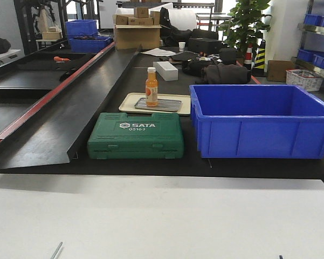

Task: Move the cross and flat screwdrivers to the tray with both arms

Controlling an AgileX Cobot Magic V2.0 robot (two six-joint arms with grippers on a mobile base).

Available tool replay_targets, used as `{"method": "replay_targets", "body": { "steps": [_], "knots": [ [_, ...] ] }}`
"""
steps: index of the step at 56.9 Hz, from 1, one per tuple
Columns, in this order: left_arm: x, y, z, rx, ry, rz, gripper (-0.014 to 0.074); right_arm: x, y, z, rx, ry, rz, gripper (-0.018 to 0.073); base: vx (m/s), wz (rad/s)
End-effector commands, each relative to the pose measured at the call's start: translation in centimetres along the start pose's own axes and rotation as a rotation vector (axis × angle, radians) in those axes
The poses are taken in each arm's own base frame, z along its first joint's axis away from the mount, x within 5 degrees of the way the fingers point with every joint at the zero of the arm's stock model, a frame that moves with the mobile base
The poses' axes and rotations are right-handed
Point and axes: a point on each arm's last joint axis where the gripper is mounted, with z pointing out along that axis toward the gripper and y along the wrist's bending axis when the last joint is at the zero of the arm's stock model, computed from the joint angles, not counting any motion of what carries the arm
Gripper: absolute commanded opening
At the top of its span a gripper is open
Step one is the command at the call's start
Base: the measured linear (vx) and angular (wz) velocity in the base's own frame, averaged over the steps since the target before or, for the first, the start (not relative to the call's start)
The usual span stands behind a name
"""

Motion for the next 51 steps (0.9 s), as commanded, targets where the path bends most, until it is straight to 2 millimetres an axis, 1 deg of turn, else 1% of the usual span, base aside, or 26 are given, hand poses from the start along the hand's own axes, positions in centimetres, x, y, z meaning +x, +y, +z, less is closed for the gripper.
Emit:
{"method": "replay_targets", "body": {
  "steps": [1, 37, 44, 51],
  "knots": [
    [0.2, 0.1, 0.0, -0.024, -0.068, -0.012, 0.0002, -0.2, 0.0, 0.0, 0.004, -0.076, -0.004, -0.0009, 0.0, 0.0],
    [0.1, 0.1, 0.0, -0.029, -0.083, -0.012, 0.0002, -0.3, 0.0, 0.0, 0.004, -0.083, -0.004, -0.0009, 0.0, 0.0],
    [-0.1, 0.2, 0.0, -0.032, -0.097, -0.012, 0.0002, -0.7, 0.0, 0.0, 0.001, -0.124, -0.004, -0.0009, 0.0, 0.0],
    [-0.4, 0.2, -0.1, -0.041, -0.126, -0.012, 0.0002, -1.9, 0.1, -0.2, -0.007, -0.257, -0.004, -0.0009, 0.0, 0.0]
  ]
}}
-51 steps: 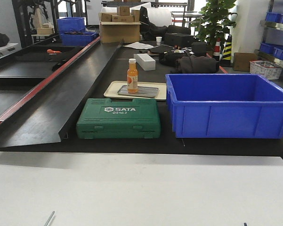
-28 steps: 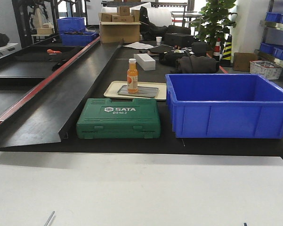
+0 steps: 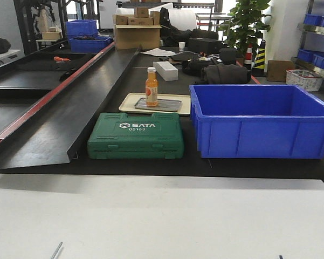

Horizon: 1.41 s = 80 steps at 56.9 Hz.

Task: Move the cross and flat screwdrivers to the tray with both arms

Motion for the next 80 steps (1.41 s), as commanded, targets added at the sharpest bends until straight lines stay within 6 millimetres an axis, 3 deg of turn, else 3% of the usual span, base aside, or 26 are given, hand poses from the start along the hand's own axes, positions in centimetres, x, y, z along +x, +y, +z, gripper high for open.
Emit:
{"method": "replay_targets", "body": {
  "steps": [1, 9, 13, 17, 23, 31, 38, 44, 49, 57, 66, 80],
  "knots": [
    [-0.2, 0.2, -0.1, -0.036, -0.107, -0.012, 0.0002, -1.3, 0.0, -0.2, -0.003, -0.194, -0.004, -0.0009, 0.0, 0.0],
    [-2.2, 0.7, -0.5, -0.089, -0.303, -0.026, 0.0002, -3.6, 0.1, -0.7, -0.011, -0.354, 0.003, -0.0009, 0.0, 0.0],
    [-3.8, 1.2, -1.0, -0.107, -0.432, -0.111, 0.0002, -5.8, 0.2, -1.3, -0.011, -0.387, 0.027, -0.0009, 0.0, 0.0],
    [-5.9, 1.5, -1.5, -0.102, -0.487, -0.153, 0.0002, -9.0, 0.2, -2.1, -0.016, -0.405, 0.068, -0.0009, 0.0, 0.0],
    [-9.8, 1.9, -1.4, -0.071, -0.409, -0.151, 0.0002, -14.0, 0.4, -2.3, -0.018, -0.366, 0.063, -0.0009, 0.0, 0.0],
    [-14.8, 2.5, 1.5, -0.034, -0.216, -0.095, 0.0002, -19.5, 0.6, 0.9, -0.012, -0.164, 0.06, -0.0009, 0.0, 0.0],
    [-18.1, 2.9, 5.4, 0.002, -0.054, -0.094, 0.0002, -21.3, 0.7, 5.2, -0.005, 0.062, 0.06, -0.0009, 0.0, 0.0],
    [-18.7, 2.9, 9.0, 0.028, 0.082, -0.095, 0.0002, -20.8, 0.7, 8.5, 0.002, 0.242, 0.061, -0.0009, 0.0, 0.0],
    [-17.7, 2.7, 11.7, 0.05, 0.212, -0.096, 0.0002, -19.3, 0.6, 11.1, 0.008, 0.369, 0.061, -0.0009, 0.0, 0.0],
    [-14.0, 2.1, 15.3, 0.085, 0.439, -0.1, 0.0004, -16.0, 0.5, 14.6, 0.015, 0.587, 0.036, -0.0006, 0.0, 0.0],
    [-9.8, 1.4, 18.5, 0.115, 0.654, -0.104, 0.0027, -12.5, 0.2, 16.7, 0.0, 0.834, -0.063, 0.0039, 0.0, 0.0],
    [-4.1, 0.5, 21.7, 0.142, 0.883, -0.111, 0.0143, -8.4, -0.1, 18.9, 0.021, 1.078, -0.076, 0.0267, 0.0, 0.0]
  ]
}}
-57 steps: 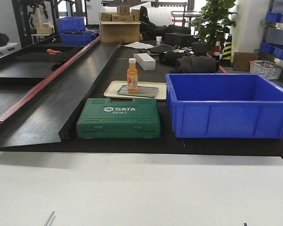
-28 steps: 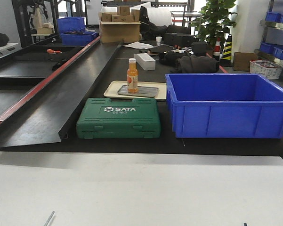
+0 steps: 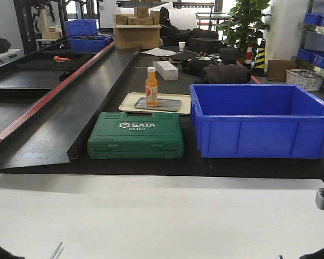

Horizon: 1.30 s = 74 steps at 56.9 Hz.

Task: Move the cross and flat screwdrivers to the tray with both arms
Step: 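Close both grippers around the green-and-black screwdriver handles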

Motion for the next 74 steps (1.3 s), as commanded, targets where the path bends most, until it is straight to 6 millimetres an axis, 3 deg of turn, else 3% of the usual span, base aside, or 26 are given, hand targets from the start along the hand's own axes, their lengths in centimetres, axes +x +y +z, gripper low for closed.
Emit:
{"method": "replay_targets", "body": {
  "steps": [1, 12, 20, 30, 74],
  "knots": [
    [-1.1, 0.2, 0.9, -0.005, -0.027, -0.011, 0.0155, -1.0, -0.3, 0.2, 0.015, -0.01, 0.005, 0.0296, 0.0, 0.0],
    [-0.4, 0.3, 2.9, 0.004, 0.057, -0.022, 0.0334, -0.8, -0.3, 3.7, 0.014, 0.149, 0.111, 0.0517, 0.0, 0.0],
    [-0.4, 0.2, 3.2, 0.007, 0.062, -0.038, 0.0435, -0.8, -0.1, 5.7, 0.005, 0.206, 0.141, 0.0588, 0.0, 0.0],
    [-0.5, 0.1, 3.2, 0.021, 0.047, -0.079, 0.0488, -1.2, 0.3, 7.8, -0.04, 0.199, 0.194, 0.0582, 0.0, 0.0],
    [-0.6, 0.1, 3.2, 0.018, 0.039, -0.075, 0.0489, -0.3, 0.3, 16.2, -0.02, 0.3, 0.191, 0.0562, 0.0, 0.0]
  ]
}}
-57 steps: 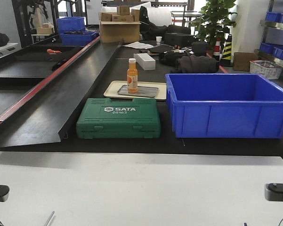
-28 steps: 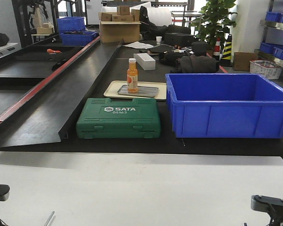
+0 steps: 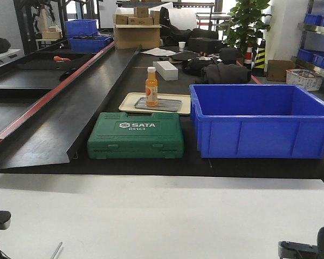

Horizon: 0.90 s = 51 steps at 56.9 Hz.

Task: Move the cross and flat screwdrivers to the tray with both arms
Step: 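Close both grippers around the green-and-black screwdriver handles, then lift both held screwdrivers upright off the table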

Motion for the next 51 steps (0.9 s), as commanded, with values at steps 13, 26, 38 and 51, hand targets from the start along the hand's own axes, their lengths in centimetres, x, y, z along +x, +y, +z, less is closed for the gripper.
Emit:
{"method": "replay_targets", "body": {
  "steps": [13, 26, 38, 51],
  "knots": [
    [-1.6, 0.1, -1.3, -0.008, -0.114, -0.016, 0.0489, -1.1, -0.2, 0.3, -0.002, -0.056, 0.002, 0.037, 0.0, 0.0],
    [-1.5, 0.0, -1.3, -0.006, -0.103, -0.017, 0.0489, -1.0, -0.2, 0.5, -0.001, -0.038, 0.003, -0.0016, 0.0, 0.0],
    [-1.6, 0.0, -1.3, 0.0, -0.081, -0.017, 0.0489, -1.0, -0.2, 0.5, -0.001, -0.038, 0.002, -0.0013, 0.0, 0.0],
    [-3.3, 0.0, -0.2, 0.015, -0.016, -0.014, 0.0489, -0.9, -0.2, 0.5, -0.002, -0.034, 0.005, -0.0011, 0.0, 0.0]
  ]
}}
